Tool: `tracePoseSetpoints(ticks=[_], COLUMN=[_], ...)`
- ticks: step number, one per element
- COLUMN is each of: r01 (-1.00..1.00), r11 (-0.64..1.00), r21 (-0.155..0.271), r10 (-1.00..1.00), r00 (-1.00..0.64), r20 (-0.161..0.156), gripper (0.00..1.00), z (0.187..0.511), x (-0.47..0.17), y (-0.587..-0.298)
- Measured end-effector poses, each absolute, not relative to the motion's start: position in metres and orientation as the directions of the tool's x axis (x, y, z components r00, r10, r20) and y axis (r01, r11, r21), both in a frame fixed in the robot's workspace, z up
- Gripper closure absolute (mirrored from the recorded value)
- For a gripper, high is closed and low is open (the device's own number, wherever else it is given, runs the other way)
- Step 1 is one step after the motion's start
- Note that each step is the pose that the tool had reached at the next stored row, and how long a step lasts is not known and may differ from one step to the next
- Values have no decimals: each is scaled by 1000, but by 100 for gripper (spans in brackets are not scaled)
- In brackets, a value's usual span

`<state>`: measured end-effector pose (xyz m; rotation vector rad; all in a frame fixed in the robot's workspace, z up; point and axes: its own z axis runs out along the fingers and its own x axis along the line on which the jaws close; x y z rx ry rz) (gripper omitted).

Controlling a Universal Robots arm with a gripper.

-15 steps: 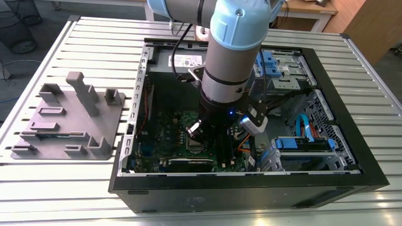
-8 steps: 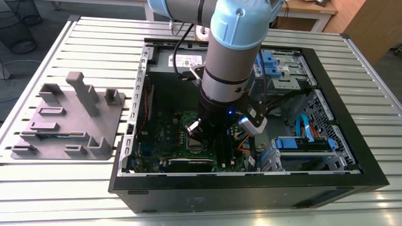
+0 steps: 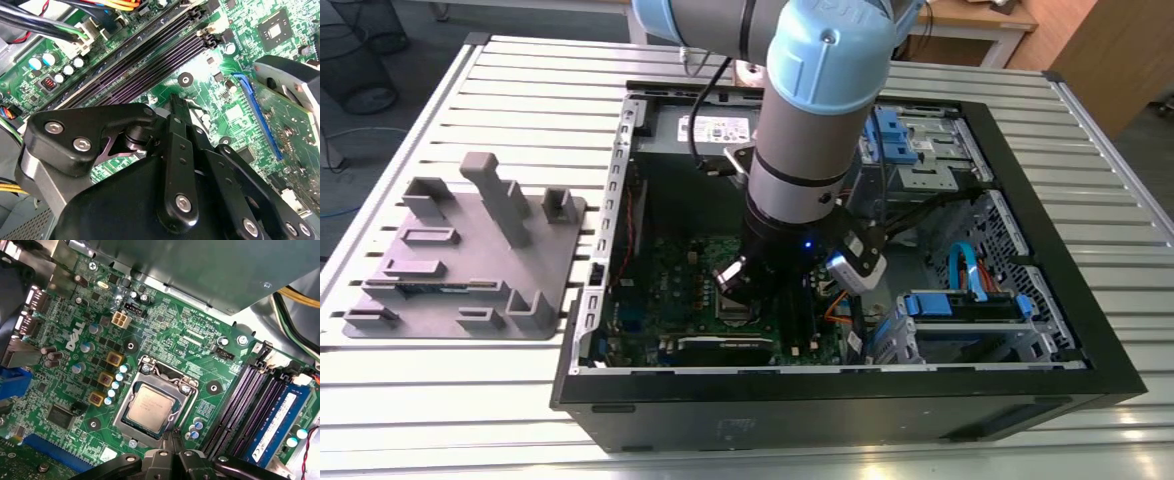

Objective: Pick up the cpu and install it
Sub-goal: 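Install the first cpu locking lever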

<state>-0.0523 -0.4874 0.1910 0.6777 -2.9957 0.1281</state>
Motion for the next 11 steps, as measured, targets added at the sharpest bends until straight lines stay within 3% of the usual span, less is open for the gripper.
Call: tracePoseSetpoints(ticks=[11], r01=[-427], r11=[902], r21=[-66], r10=[-421], r00=[-903], r20=[84], gripper=[89], z=[188], x=[-49], y=[-488])
